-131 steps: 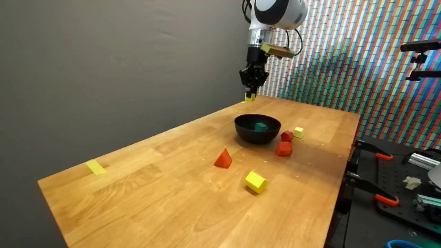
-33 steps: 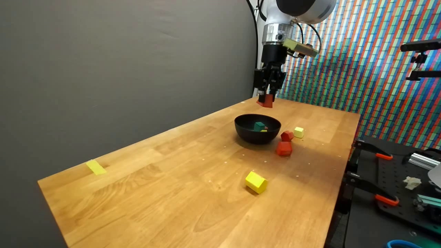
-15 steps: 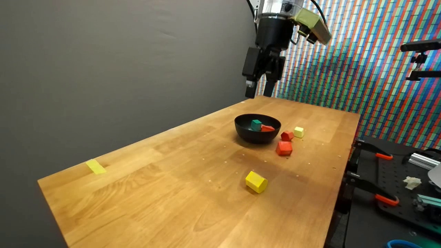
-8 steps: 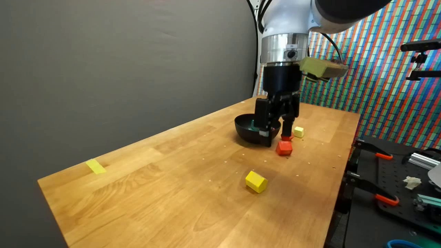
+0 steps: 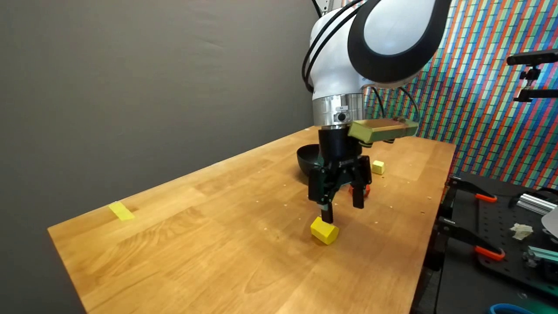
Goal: Put all the blocks in the bowl
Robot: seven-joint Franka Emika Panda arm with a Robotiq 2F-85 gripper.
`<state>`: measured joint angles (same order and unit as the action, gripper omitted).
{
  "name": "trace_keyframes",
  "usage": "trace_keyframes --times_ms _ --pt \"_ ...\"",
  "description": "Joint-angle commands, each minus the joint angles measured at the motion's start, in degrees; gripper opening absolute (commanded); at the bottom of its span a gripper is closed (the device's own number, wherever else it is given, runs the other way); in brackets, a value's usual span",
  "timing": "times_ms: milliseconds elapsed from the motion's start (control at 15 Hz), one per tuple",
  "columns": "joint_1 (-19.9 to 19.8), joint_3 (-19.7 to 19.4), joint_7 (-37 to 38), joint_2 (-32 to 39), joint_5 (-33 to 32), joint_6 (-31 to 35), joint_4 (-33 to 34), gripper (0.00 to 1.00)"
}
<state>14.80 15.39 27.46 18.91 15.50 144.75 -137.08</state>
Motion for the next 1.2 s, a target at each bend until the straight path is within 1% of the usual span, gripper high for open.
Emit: trace_keyframes --times_ms 0,200,267,333,400,467,667,800,867,1000,1133 --pt "1.3 0.3 -1.7 3.3 2.3 2.1 3.3 1.00" --pt "2.7 -0.1 -1.8 5.1 1.0 3.3 4.7 1.00" --pt "3.3 -0.6 -1.6 5.7 0.1 3.9 5.1 0.75" --pt "3.8 -1.2 -1.5 6.5 -0.8 4.3 5.5 0.73" --pt "4.4 -1.8 -1.2 7.0 -1.7 4.7 5.8 0.66" --pt "4.7 -2.2 -1.2 7.6 -2.2 4.6 6.1 0.56" --pt "5.3 -2.9 -1.3 8.1 -3.2 4.7 6.5 0.33" --pt "5.1 -3.0 -1.7 6.7 -3.2 4.6 5.9 0.21" --pt "4.8 -2.9 -1.9 5.4 -3.2 4.1 5.3 0.21" --pt "3.9 -2.5 -3.0 0.3 -3.0 1.6 2.8 0.21" --pt "4.5 -4.8 -1.0 -6.3 -5.9 1.7 -1.1 0.21"
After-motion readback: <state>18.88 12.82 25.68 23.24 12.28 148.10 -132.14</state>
